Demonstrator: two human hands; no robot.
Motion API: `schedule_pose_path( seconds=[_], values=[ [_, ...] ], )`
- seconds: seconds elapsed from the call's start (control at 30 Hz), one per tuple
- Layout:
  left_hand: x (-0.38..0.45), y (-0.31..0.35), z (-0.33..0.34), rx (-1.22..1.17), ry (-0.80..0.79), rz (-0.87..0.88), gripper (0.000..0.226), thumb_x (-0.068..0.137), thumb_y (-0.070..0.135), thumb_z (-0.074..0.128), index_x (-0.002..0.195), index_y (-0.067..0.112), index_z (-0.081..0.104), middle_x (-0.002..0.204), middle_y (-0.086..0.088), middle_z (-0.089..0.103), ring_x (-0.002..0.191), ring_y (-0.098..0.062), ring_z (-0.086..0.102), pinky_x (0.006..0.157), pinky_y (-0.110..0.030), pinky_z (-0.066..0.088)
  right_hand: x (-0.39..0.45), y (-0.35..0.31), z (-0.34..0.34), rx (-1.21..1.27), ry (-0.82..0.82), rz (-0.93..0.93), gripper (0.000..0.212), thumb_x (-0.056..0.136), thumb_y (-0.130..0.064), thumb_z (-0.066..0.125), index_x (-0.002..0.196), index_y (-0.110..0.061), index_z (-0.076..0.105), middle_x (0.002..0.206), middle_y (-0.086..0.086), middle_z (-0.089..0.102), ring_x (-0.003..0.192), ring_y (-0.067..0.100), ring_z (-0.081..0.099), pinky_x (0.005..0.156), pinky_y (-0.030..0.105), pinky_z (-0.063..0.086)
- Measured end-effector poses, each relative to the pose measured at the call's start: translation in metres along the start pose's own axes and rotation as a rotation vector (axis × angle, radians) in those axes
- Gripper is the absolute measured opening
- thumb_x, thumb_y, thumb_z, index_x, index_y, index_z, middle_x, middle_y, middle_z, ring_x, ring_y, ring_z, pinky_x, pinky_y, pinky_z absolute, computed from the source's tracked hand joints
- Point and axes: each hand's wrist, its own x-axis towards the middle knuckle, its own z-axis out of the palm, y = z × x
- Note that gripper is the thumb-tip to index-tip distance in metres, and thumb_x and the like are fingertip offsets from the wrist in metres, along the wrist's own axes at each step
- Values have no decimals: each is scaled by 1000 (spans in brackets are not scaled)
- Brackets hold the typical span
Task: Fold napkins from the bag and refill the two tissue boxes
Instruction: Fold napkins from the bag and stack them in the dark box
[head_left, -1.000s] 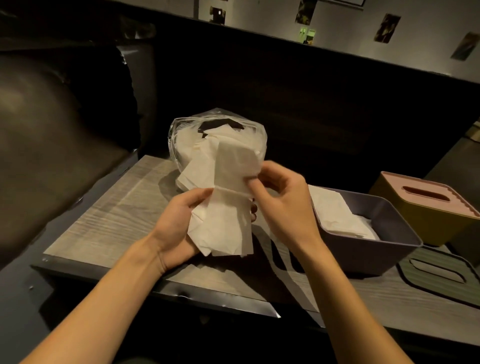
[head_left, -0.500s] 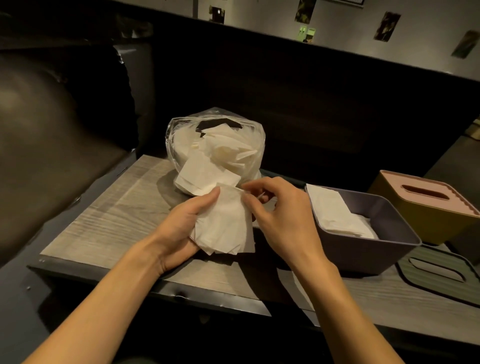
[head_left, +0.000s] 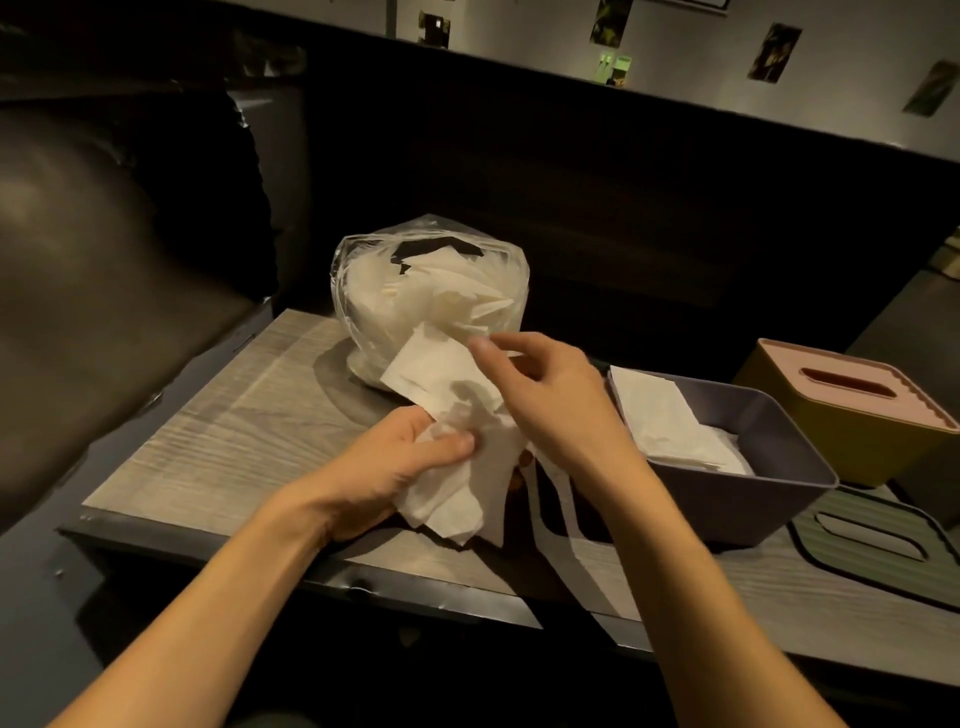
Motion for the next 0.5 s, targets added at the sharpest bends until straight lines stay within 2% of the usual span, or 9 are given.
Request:
schedule_pose_path(
  seconds=[0.07, 0.13, 0.17, 0.23, 0.3, 0.33, 0.4, 0.5],
  values=[
    [-1, -2, 1, 55, -57, 3, 39, 89, 22, 71, 123, 2, 68, 121, -24, 71, 105, -33, 70, 94, -42, 56, 11, -6, -2, 22, -176, 83, 54, 92, -61, 67, 139, -32, 63, 123, -16, 63, 92, -6, 59, 69, 15, 46],
    [-1, -2, 2, 72, -74, -8, 38, 92, 20, 73, 126, 4, 66, 121, -22, 72, 105, -31, 72, 93, -41, 57, 16, -8, -3, 80, -222, 53, 40, 94, -43, 74, 132, -33, 67, 119, -11, 68, 92, 2, 67, 69, 18, 53],
    [-1, -1, 3, 63, -68, -10, 34, 94, 18, 72, 124, 4, 66, 119, -20, 73, 103, -29, 73, 90, -37, 60, 17, -9, -4, 95, -160, -14, 36, 94, -35, 75, 130, -33, 68, 116, -9, 70, 94, 4, 69, 70, 20, 55],
    [0, 2, 5, 21, -8, -7, 30, 95, 17, 66, 121, 2, 68, 116, -18, 75, 101, -26, 74, 86, -34, 61, 11, -10, -5, 170, 65, -195, 31, 96, -24, 73, 127, -31, 68, 115, -9, 69, 102, 4, 68, 78, 23, 58],
    [2, 5, 3, -43, 106, 29, 32, 97, 19, 61, 122, 1, 69, 119, -19, 74, 107, -30, 73, 94, -41, 59, 0, -12, -7, 381, 254, -306, 30, 98, -18, 71, 125, -29, 65, 117, -9, 69, 107, 5, 67, 85, 25, 59],
    [3, 6, 3, -105, 170, 51, 33, 97, 20, 60, 123, 1, 69, 121, -20, 73, 111, -32, 72, 98, -44, 58, -6, -11, -8, 485, 289, -309, 28, 98, -17, 72, 123, -28, 65, 116, -9, 69, 107, 6, 67, 88, 27, 59],
    [5, 9, 3, -251, 253, 84, 35, 98, 22, 58, 125, 4, 69, 124, -19, 72, 113, -30, 71, 96, -43, 59, -20, -7, -1, 555, 253, -248, 24, 96, -20, 73, 117, -29, 66, 115, -10, 69, 106, 8, 67, 88, 32, 60],
    [2, 13, 4, -392, 217, 92, 41, 105, 32, 46, 134, 10, 66, 133, -16, 69, 121, -30, 67, 102, -45, 55, -30, 5, 23, 286, 160, -174, 16, 96, -26, 73, 106, -36, 67, 105, -22, 68, 97, 2, 66, 79, 24, 58]
  ],
)
